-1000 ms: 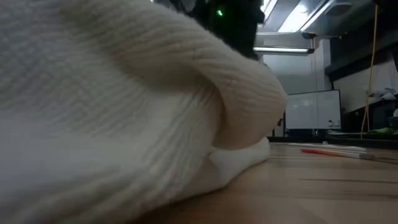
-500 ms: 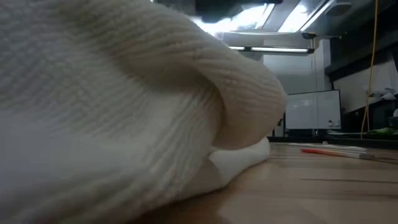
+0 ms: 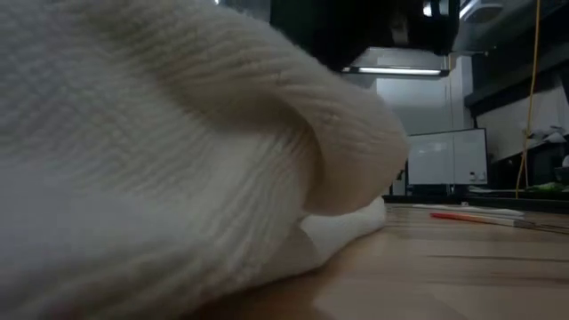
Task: Fold towel
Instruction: Fold the top white patterned towel
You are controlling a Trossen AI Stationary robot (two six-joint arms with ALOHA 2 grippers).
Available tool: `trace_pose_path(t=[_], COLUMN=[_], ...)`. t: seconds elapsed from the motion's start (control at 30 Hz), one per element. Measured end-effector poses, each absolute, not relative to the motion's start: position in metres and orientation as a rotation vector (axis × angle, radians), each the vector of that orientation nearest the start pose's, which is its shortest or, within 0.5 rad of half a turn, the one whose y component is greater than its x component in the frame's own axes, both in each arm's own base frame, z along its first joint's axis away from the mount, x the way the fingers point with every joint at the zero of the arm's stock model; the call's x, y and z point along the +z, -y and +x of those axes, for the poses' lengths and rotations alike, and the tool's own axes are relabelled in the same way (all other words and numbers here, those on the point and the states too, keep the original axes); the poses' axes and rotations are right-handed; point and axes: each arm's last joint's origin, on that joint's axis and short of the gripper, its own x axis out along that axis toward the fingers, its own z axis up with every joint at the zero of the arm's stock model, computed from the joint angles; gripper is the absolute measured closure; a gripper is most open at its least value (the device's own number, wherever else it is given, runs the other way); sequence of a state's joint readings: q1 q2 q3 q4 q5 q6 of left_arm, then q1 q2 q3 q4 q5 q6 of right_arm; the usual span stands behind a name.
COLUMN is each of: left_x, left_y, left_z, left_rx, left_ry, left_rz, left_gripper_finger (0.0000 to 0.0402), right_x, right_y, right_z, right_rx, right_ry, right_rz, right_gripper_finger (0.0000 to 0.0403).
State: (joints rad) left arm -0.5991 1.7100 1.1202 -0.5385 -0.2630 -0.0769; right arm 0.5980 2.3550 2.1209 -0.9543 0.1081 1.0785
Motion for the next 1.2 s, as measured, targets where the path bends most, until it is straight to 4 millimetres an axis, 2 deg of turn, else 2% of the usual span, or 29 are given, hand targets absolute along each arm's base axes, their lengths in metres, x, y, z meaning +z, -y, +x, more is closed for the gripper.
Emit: trace_pose_path(t=[0.23,0.43,0.63,0.77,0.87,0.97,1.1,1.2], left_x=[0.174,0.154,0.151,0.161,0.178,0.198,0.225,0.24], left_y=[0.172,0.164,0.161,0.158,0.156,0.154,0.152,0.152], left_z=[0.269,0.256,0.251,0.248,0.245,0.239,0.227,0.218], left_rx=[-0.222,-0.157,-0.093,-0.081,-0.092,-0.112,-0.157,-0.185], left_ry=[-1.139,-1.205,-1.218,-1.189,-1.132,-1.069,-0.98,-0.926], left_rz=[0.426,0.384,0.315,0.307,0.277,0.246,0.202,0.181], left_gripper_finger=[0.0399,0.0398,0.0398,0.04,0.0399,0.0399,0.04,0.0397], right_x=[0.172,0.146,0.142,0.154,0.171,0.194,0.226,0.24], right_y=[-0.26,-0.23,-0.21,-0.207,-0.212,-0.222,-0.239,-0.25], right_z=[0.412,0.418,0.426,0.431,0.432,0.428,0.426,0.427], right_rx=[-0.281,-0.373,-0.408,-0.408,-0.421,-0.421,-0.329,-0.266], right_ry=[-1.225,-1.248,-1.242,-1.212,-1.184,-1.163,-1.1,-1.047], right_rz=[0.504,0.494,0.513,0.457,0.425,0.38,0.352,0.379], right_gripper_finger=[0.0361,0.0361,0.0361,0.0361,0.0361,0.0361,0.0361,0.0361])
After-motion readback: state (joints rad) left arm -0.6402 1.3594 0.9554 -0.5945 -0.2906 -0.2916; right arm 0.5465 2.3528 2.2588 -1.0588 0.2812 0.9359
